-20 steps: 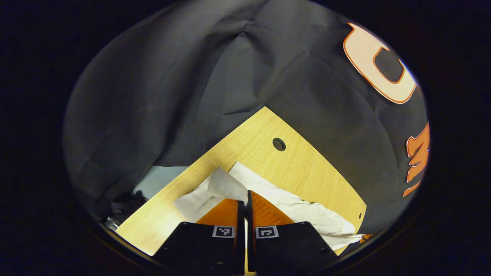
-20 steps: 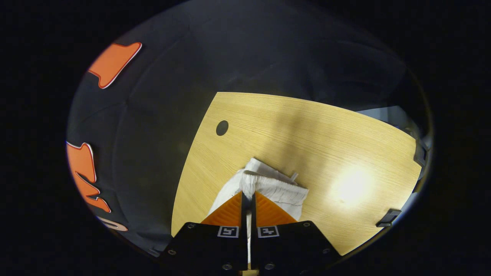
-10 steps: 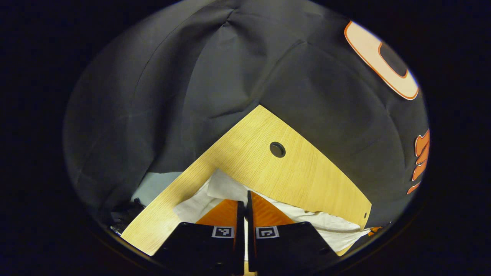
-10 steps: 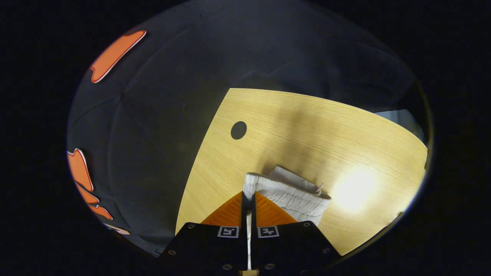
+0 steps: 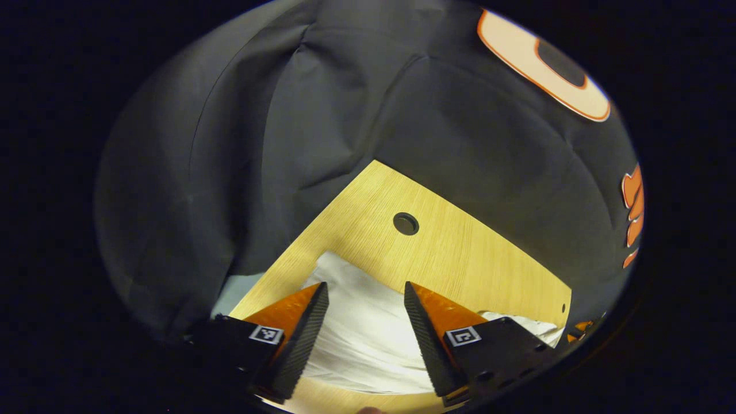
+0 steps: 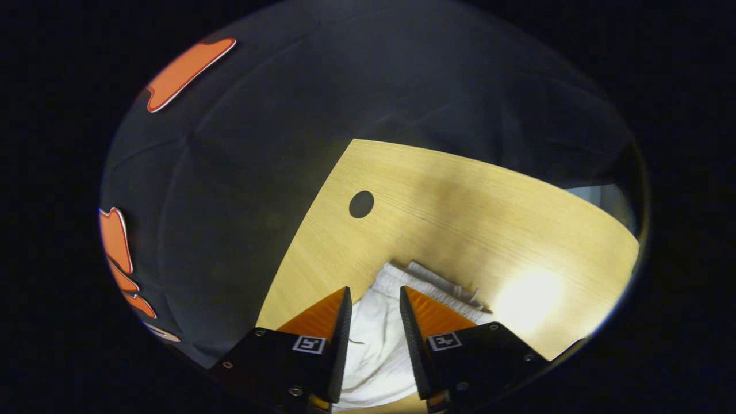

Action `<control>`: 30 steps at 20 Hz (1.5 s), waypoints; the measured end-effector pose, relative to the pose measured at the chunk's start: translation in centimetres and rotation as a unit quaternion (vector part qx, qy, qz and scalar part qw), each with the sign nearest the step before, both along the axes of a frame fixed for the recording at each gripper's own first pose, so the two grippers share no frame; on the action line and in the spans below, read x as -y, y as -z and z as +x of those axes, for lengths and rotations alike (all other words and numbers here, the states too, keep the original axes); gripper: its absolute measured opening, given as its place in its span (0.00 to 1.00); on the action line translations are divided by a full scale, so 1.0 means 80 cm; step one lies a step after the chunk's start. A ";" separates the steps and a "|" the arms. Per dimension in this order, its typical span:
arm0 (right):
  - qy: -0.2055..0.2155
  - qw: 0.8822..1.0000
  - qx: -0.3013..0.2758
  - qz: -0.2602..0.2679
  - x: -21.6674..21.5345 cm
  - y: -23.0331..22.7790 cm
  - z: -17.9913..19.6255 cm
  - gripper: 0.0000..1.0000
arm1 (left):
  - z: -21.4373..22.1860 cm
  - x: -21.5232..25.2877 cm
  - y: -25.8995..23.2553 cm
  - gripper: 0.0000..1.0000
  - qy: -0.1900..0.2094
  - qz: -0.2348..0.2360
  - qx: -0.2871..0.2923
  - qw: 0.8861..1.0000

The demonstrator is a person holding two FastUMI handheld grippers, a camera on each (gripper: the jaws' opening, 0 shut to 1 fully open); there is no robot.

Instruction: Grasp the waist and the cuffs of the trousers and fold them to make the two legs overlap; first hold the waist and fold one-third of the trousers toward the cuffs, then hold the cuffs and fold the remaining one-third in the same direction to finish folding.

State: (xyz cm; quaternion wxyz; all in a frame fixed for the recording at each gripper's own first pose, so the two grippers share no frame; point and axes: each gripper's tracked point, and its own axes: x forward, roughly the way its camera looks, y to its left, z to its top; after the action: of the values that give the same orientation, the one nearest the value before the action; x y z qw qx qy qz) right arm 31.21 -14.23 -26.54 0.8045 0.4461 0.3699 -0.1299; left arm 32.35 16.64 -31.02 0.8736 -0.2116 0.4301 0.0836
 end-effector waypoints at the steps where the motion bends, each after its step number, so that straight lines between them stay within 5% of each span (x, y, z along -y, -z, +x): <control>1: -0.004 1.000 -0.001 -0.009 0.004 0.005 -0.009 0.60 | -0.002 0.004 -0.006 1.00 0.010 0.015 0.002 1.000; 2: -0.008 1.000 -0.008 -0.016 0.004 0.015 -0.017 0.63 | -0.003 0.006 -0.012 0.98 0.020 0.025 0.006 0.999; 3: -0.012 1.000 -0.017 -0.020 0.002 0.025 -0.025 0.78 | -0.002 0.010 -0.015 1.00 0.029 0.035 0.009 0.999; 4: -0.016 0.999 -0.025 -0.022 0.000 0.034 -0.034 0.71 | -0.001 0.016 -0.019 1.00 0.036 0.045 0.012 0.998; 8: -0.032 0.999 -0.033 0.003 -0.014 0.051 -0.057 0.81 | -0.004 0.033 -0.028 0.99 0.073 0.054 0.017 0.996; 9: -0.033 0.999 -0.037 0.003 -0.011 0.055 -0.062 0.71 | -0.002 0.035 -0.024 1.00 0.083 0.061 0.018 0.994; 10: -0.032 0.999 -0.043 -0.001 -0.008 0.061 -0.068 0.80 | -0.002 0.038 -0.021 0.96 0.092 0.069 0.017 0.993; 18: -0.028 0.997 -0.072 0.030 -0.011 0.111 -0.090 0.81 | -0.025 0.096 -0.037 1.00 0.133 0.091 0.036 0.986; 26: 0.021 0.997 -0.030 0.074 -0.006 0.118 -0.066 0.81 | -0.059 0.171 -0.073 1.00 0.192 0.109 0.056 0.974; 28: 0.034 0.997 -0.031 0.070 0.004 0.122 -0.068 0.75 | -0.067 0.185 -0.079 0.99 0.196 0.105 0.058 0.973; 30: 0.040 0.997 -0.031 0.056 0.006 0.121 -0.074 0.52 | -0.077 0.198 -0.079 1.00 0.196 0.100 0.055 0.974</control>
State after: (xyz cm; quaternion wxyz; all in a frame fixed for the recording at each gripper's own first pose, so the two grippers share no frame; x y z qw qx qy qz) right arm 25.25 -14.70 -36.24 0.7608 0.5003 0.3833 -0.1550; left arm 26.22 0.77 -24.68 0.9122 -0.0387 0.4036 -0.0587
